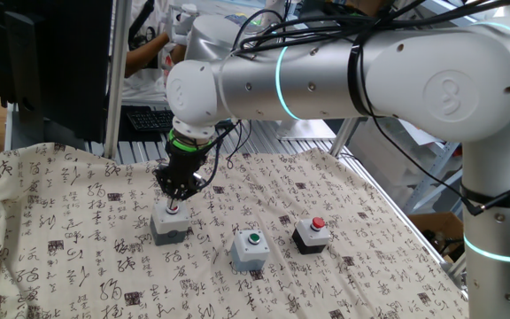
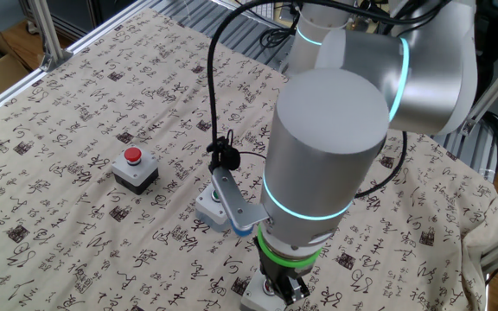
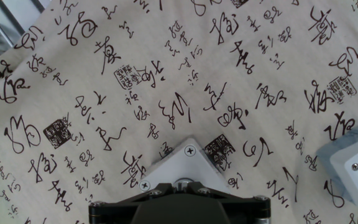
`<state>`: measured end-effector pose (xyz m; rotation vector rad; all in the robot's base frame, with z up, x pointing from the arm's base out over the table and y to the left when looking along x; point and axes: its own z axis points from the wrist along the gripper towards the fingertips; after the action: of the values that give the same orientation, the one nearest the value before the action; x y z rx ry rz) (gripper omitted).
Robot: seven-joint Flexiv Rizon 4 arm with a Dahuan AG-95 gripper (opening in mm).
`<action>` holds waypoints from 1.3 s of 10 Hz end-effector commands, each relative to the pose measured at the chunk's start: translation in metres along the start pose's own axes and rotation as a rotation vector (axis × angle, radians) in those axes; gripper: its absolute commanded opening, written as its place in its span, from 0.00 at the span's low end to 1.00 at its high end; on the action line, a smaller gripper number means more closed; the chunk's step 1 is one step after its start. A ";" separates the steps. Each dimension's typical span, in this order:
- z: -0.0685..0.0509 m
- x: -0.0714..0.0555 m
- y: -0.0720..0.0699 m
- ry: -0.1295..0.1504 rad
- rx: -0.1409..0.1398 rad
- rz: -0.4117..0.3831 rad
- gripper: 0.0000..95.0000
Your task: Press three buttons from left to right in sequence
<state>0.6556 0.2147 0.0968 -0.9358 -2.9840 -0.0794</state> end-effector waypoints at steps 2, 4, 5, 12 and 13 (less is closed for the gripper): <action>0.000 0.000 -0.002 -0.001 -0.004 -0.002 0.00; 0.001 -0.001 -0.003 0.001 -0.006 -0.003 0.00; 0.001 -0.002 -0.003 0.002 -0.008 -0.002 0.00; 0.008 -0.001 -0.008 -0.002 -0.059 0.013 0.00; 0.009 -0.001 -0.008 -0.005 -0.065 0.013 0.00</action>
<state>0.6510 0.2075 0.0939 -0.9612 -2.9942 -0.1803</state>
